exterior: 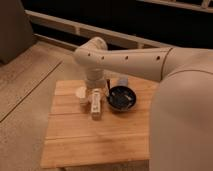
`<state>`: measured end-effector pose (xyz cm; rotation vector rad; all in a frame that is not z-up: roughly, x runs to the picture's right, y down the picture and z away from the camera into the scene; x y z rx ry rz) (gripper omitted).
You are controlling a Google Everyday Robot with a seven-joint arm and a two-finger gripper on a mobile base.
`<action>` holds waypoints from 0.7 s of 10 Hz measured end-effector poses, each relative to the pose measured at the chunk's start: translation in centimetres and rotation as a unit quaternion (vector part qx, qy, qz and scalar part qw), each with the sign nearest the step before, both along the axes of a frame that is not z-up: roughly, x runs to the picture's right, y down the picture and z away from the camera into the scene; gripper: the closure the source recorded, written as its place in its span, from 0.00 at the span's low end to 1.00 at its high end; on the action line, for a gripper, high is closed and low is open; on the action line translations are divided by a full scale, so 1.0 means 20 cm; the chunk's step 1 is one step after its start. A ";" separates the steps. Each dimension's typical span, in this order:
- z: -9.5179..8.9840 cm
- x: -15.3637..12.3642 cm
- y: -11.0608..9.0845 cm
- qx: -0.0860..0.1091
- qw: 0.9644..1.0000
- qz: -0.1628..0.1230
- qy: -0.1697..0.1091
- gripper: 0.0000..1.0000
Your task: Knock the eraser over
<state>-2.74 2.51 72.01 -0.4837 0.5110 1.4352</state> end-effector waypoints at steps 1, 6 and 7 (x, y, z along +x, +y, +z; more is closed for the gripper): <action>0.00 -0.02 0.00 0.000 1.000 0.000 -0.003 0.35; 0.10 0.13 0.03 -0.016 0.999 0.003 0.040 0.35; 0.15 0.23 0.03 -0.023 0.998 0.009 0.063 0.35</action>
